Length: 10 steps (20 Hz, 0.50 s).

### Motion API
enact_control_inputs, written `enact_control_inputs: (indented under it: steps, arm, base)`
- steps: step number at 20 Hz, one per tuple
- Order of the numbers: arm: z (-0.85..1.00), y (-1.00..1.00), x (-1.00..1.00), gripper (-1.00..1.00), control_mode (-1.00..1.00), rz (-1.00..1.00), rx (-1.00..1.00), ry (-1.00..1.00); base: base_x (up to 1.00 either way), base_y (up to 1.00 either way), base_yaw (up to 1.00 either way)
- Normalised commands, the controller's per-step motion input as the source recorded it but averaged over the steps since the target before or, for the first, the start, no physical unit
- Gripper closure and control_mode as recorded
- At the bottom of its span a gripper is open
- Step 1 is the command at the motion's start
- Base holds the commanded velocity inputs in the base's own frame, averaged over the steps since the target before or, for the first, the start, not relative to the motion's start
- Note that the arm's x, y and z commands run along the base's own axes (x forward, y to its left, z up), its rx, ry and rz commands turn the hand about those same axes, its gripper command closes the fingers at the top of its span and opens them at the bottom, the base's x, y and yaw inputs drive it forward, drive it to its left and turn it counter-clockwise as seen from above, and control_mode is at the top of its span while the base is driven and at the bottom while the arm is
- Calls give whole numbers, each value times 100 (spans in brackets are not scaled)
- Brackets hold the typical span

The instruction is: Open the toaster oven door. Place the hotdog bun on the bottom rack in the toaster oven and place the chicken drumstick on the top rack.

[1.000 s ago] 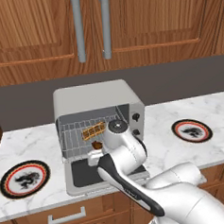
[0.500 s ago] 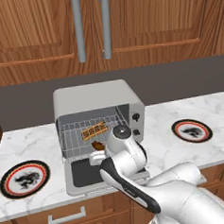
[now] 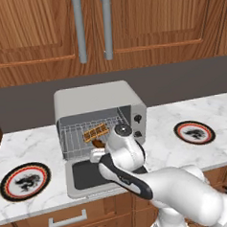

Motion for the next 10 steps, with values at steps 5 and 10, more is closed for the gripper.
enact_control_inputs:
  steps: [5, 10]
  arm:
    - [0, 0, 30, -100, -100, -10, 0, 6]
    - [1, 0, 34, -100, -100, -14, 0, 12]
  base:
    - [0, 0, 0]
    - [0, 0, 0]
